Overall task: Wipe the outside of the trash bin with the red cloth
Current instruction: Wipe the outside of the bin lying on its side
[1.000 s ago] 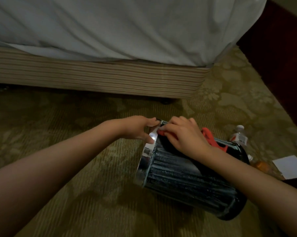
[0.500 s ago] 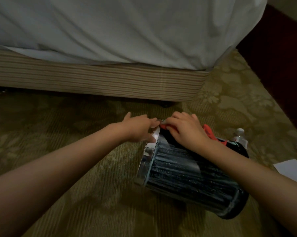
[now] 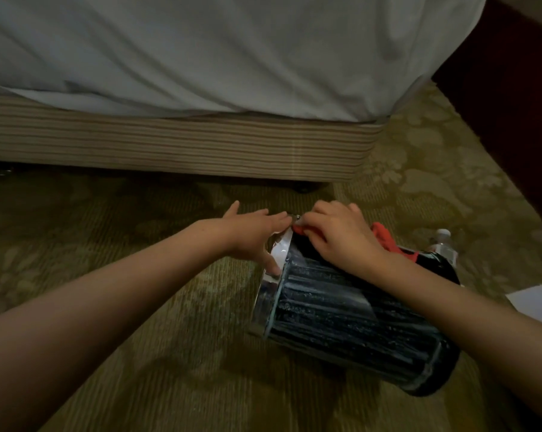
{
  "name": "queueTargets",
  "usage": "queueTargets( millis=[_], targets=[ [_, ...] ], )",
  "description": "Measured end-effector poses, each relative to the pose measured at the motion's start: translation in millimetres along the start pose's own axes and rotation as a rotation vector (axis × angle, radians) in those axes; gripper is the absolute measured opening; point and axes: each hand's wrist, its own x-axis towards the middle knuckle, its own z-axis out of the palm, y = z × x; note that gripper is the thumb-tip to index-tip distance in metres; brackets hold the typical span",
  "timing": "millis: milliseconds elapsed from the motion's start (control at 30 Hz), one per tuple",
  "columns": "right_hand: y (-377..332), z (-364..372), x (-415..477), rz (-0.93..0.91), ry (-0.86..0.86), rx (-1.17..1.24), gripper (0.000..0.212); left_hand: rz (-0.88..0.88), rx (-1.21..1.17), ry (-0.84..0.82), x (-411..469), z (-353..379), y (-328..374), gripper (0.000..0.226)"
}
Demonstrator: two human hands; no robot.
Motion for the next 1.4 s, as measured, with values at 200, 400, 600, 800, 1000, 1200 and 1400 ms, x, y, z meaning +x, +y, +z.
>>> queueTargets(
  millis=[200,400,600,800,1000,1200,1400],
  targets=[
    [-11.8,1.1,-25.7,-0.222,-0.024,0.01,0.03,-0.009,-0.031,0.009,1.5,-0.9,2.2,0.097],
    [-6.7,2.5,-1.0,0.009,0.006,-0.006,0.026,-0.037,-0.041,-0.022,4.8,-10.7,5.8,0.097],
    [-15.5,2.4,-29.3,-0.227,-0.014,-0.01,0.02,-0.035,-0.069,-0.015,8.5,-11.3,5.9,0.096],
    [-6.6,2.0,-0.8,0.048,0.037,-0.018,0.027,-0.03,-0.091,-0.024,7.9,-12.3,4.2,0.096],
    [-18.9,0.6,-31.9,-0.231,-0.021,-0.003,0.021,-0.023,-0.137,0.007,4.5,-6.1,3.9,0.095],
    [-11.8,3.3,2.8,0.018,0.034,-0.018,0.029,-0.015,-0.165,0.008,6.2,-11.4,2.1,0.091],
    [-12.3,-0.1,-5.0,-0.177,-0.02,0.0,0.023,0.001,-0.195,0.053,5.8,-2.4,-2.7,0.093]
  ],
)
